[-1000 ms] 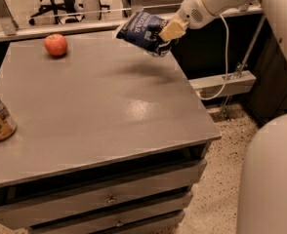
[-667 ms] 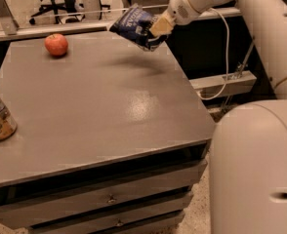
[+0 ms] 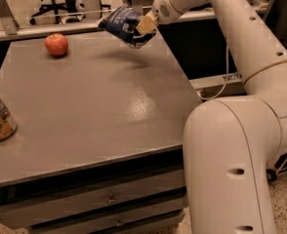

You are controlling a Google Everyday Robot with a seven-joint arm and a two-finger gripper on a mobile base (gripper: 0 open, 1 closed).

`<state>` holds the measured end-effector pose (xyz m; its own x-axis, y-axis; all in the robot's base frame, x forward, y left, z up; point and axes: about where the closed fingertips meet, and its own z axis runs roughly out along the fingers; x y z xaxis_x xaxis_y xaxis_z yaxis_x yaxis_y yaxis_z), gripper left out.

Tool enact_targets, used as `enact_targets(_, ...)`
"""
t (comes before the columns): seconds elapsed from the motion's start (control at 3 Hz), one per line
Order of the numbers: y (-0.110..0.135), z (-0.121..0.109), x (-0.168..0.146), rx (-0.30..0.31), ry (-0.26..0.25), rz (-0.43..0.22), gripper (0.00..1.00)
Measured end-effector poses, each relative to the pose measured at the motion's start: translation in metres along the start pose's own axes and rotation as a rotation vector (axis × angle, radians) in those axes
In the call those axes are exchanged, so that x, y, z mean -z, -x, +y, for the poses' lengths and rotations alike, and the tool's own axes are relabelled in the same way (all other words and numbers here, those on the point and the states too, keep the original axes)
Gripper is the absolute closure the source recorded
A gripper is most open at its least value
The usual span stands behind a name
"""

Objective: Move blue chip bag near apple

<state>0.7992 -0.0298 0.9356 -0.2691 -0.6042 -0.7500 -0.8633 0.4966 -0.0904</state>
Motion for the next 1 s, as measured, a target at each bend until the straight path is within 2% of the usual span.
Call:
enact_targets(0.33,0.024,0.009,-0.013,-0.020,0.007,-0.032,1.00)
enact_targets(0.67,0.067,0.023,-0.039,-0.073,0.009,-0.086,1.00)
enact_targets(1.0,0.090,0.034,-0.066,-0.151,0.017,-0.098,1.00)
